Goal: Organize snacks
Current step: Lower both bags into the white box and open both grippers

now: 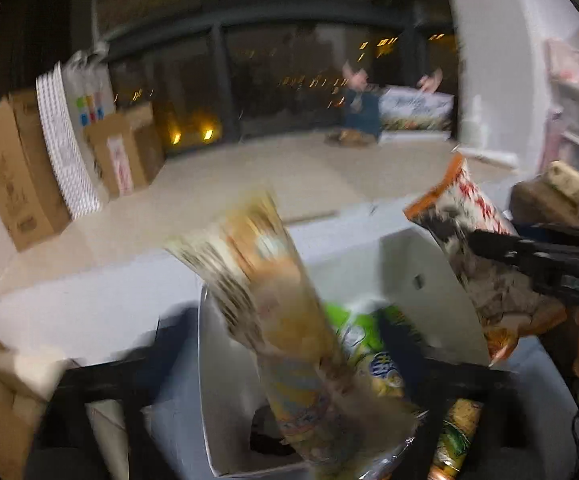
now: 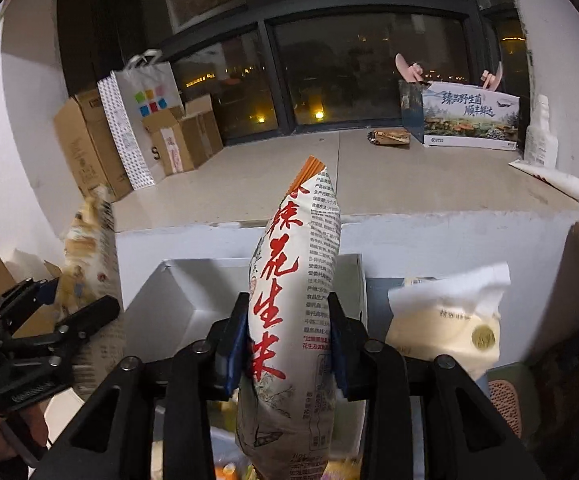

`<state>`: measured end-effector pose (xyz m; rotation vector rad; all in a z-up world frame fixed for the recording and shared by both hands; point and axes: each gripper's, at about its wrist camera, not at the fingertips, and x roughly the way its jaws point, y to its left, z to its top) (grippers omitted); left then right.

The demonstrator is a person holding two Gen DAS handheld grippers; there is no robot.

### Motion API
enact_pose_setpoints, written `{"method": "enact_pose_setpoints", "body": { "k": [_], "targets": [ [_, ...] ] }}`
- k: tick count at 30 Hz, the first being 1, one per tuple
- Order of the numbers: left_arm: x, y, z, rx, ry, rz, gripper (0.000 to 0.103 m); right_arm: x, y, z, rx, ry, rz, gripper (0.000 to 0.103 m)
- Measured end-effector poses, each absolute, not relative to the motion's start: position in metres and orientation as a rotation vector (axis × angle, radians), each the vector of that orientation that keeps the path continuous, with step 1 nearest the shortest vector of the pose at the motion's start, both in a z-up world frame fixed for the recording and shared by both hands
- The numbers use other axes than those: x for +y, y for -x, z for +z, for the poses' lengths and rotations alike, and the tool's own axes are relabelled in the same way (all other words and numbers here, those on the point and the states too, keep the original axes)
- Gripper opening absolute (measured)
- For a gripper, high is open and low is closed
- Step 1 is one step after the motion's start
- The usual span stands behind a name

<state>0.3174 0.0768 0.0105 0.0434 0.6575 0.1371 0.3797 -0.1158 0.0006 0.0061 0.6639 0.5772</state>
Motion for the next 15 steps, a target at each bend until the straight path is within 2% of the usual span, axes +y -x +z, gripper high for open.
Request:
{"method": "enact_pose_setpoints", "body": {
  "k": [1,2,8,15],
  "targets": [
    [0.083,-0.321,0.005,0.674,-0.018,0.142,0.103,-0.114,-0.385,-0.001,0.674,0.001,0.553,0.090],
    [0.087,-0.321,0.002,0.677,-0.001,0.142,0.103,-0.113,-0.389,-0.003,0.681,0.002,0.528,0.103],
    [0.097,-0.305,-0.007,0.667,0.042,0.142,0.103,-0.127,-0.389,-0.019,0.682,-0.096,0.559,0.103],
    [0.086,-0.270,0.009,0.624,-0.009,0.137,0.103,-0.139,-0.360,-0.022,0.659,-0.128,0.615,0.103]
  ]
}}
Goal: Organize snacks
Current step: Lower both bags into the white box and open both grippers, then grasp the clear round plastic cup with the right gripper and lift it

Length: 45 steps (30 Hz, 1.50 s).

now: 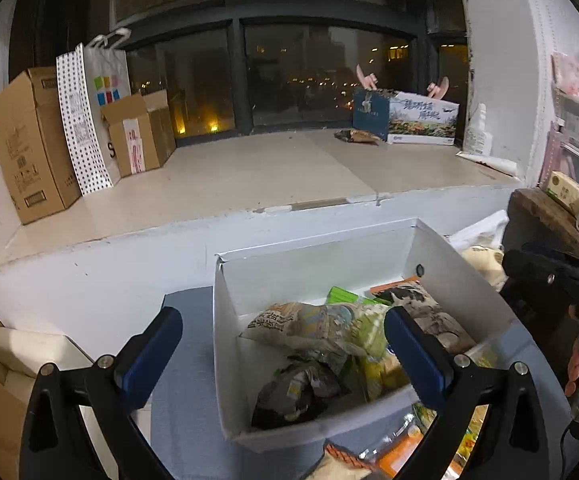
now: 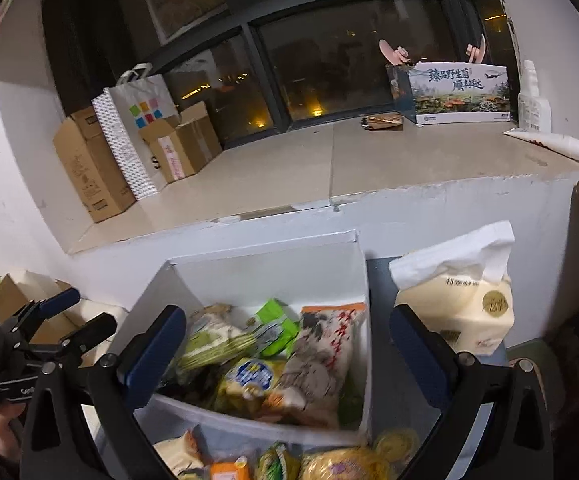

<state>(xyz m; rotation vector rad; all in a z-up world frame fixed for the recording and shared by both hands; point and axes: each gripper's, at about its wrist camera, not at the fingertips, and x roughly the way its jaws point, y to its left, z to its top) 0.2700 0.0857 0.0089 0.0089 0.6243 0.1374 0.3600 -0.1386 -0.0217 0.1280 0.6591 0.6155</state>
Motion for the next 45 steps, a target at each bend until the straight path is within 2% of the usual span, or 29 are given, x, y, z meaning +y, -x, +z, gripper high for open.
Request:
{"method": "enact_pose_setpoints", "body": {
  "k": [7,14,17,22,27,35,45],
  "targets": [
    [0.073,-0.204,0.024,0.607,0.042,0.047,0.103,-0.153,-0.305,-0.004,0.612,-0.072,0.677,0.103],
    [0.048,-0.128,0.017,0.599,0.013,-0.026,0.103,-0.195,-0.233,-0.004,0.553,-0.065,0.710,0.103],
    [0.036,-0.098,0.009,0.594,0.035,-0.068,0.103,-0.225,-0.200,-0.021,0.542,-0.102,0.682,0.103],
    [0.022,-0.067,-0.015,0.616,0.122,-0.099,0.103,-0.256,-0.169,-0.066,0.644,-0.194,0.636,0.103],
    [0.008,-0.050,-0.036,0.642,0.145,-0.114,0.103,-0.258,-0.151,-0.104,0.701,-0.172,0.594,0.103],
    [0.007,-0.051,-0.049,0.670,0.149,-0.104,0.103,-0.249,-0.191,-0.114,0.729,-0.085,0.544,0.103],
    [0.018,-0.063,-0.067,0.712,0.174,-0.062,0.103,-0.223,-0.329,-0.135,0.848,-0.046,0.475,0.103]
  ]
}}
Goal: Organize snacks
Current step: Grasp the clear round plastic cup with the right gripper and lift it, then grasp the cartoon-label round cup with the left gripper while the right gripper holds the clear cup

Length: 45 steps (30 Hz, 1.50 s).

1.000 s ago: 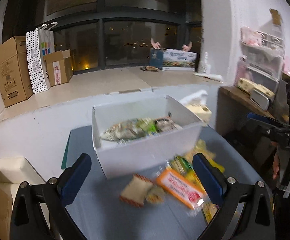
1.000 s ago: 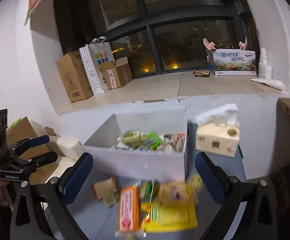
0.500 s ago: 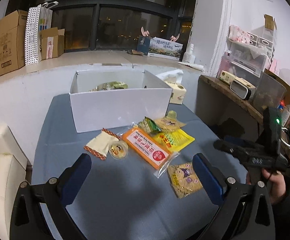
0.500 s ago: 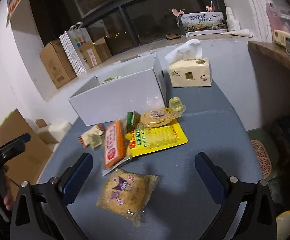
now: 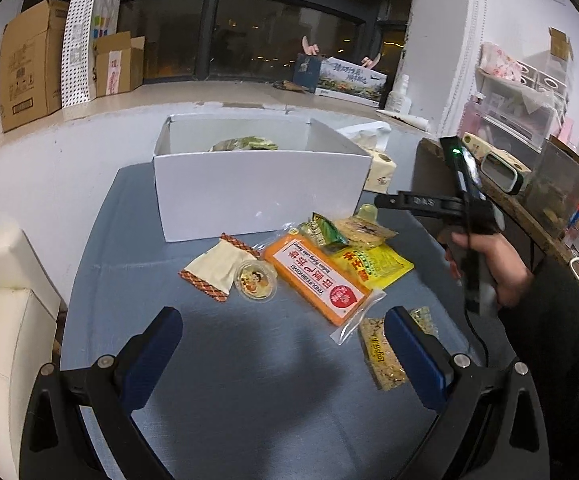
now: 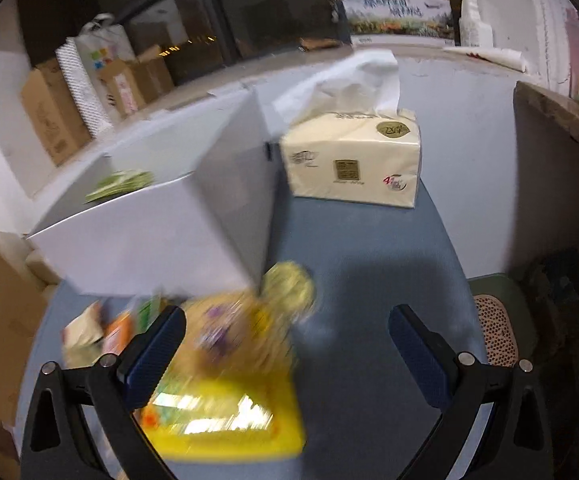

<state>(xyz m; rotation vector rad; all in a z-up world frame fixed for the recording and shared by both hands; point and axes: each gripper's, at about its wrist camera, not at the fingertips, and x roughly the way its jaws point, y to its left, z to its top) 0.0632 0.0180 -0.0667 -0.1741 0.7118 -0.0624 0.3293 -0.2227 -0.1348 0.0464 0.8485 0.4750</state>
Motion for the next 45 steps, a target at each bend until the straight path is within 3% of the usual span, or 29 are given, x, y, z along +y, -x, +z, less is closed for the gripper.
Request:
{"method": "enact_pose_setpoints", "body": {
  "k": [2,5,7,10,12,22,40,43,45],
  "targets": [
    [0.020,-0.066,-0.070,0.720,0.177,-0.059,0.103,-0.218,-0.347,-0.142,0.880,-0.048,0.470,0.099],
    [0.024,-0.068,-0.074,0.729,0.185,-0.051,0.103,-0.209,-0.365,-0.153,0.928,-0.019,0.443,0.083],
    [0.026,-0.069,-0.076,0.732,0.191,-0.050,0.103,-0.205,-0.368,-0.159,0.944,-0.001,0.444,0.080],
    [0.026,-0.070,-0.079,0.739,0.188,-0.045,0.103,-0.198,-0.367,-0.166,0.947,0.040,0.468,0.067],
    [0.026,-0.071,-0.080,0.743,0.189,-0.045,0.103,-0.197,-0.363,-0.165,0.926,0.046,0.490,0.036],
    [0.022,-0.084,-0.088,0.757,0.140,-0.039,0.103,-0.218,-0.336,-0.133,0.817,0.012,0.464,0.036],
    [0.021,-0.176,-0.130,0.862,-0.034,-0.062,0.102,-0.264,-0.179,-0.081,0.638,-0.172,0.658,0.036],
    [0.019,-0.187,-0.140,0.899,-0.050,-0.066,0.090,-0.260,-0.163,-0.079,0.627,-0.137,0.661,0.036],
    [0.017,-0.191,-0.147,0.918,-0.078,-0.071,0.066,-0.255,-0.157,-0.080,0.629,-0.084,0.637,0.036]
  ]
}}
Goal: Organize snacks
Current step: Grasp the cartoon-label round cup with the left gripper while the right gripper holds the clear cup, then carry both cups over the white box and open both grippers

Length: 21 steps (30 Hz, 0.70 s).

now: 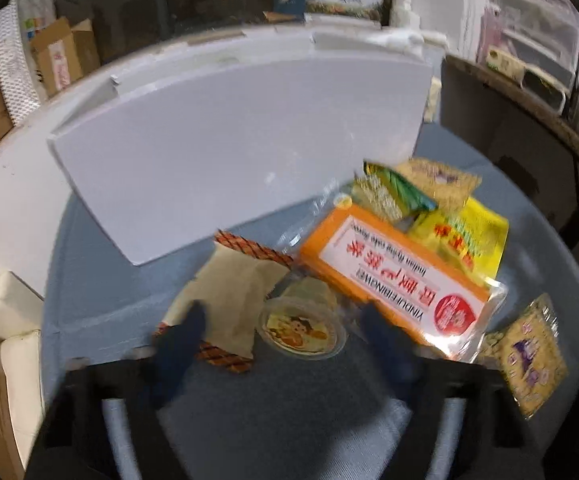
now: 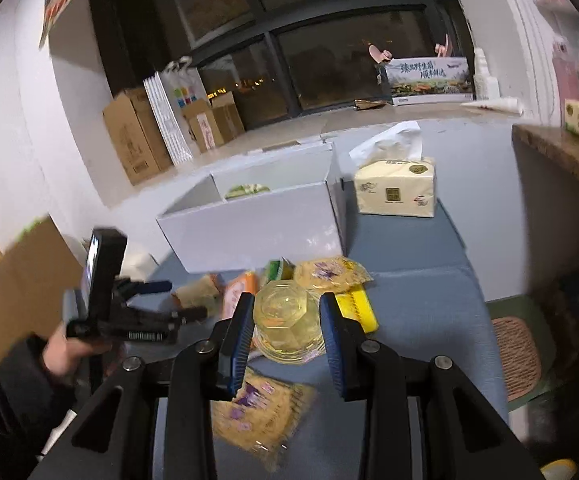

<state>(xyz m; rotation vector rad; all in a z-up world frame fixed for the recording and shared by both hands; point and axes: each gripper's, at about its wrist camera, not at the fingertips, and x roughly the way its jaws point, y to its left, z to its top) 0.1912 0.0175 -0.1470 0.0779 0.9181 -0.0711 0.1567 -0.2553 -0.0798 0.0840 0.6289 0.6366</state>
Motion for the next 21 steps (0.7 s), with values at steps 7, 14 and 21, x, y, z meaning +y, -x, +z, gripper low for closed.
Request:
{"method": "enact_pose_setpoints", "body": {
  "k": [7,14,21],
  "targets": [
    [0.021,-0.180,-0.144,0.876,-0.084,-0.091,0.048,-0.256,-0.157,-0.087,0.649,-0.091,0.637,0.036],
    [0.031,-0.148,-0.109,0.771,0.011,-0.127,0.048,-0.248,-0.156,-0.090,0.663,-0.083,0.653,0.036],
    [0.046,-0.131,-0.057,0.632,0.111,-0.128,0.048,-0.227,-0.162,-0.080,0.647,-0.085,0.705,0.036]
  ]
}}
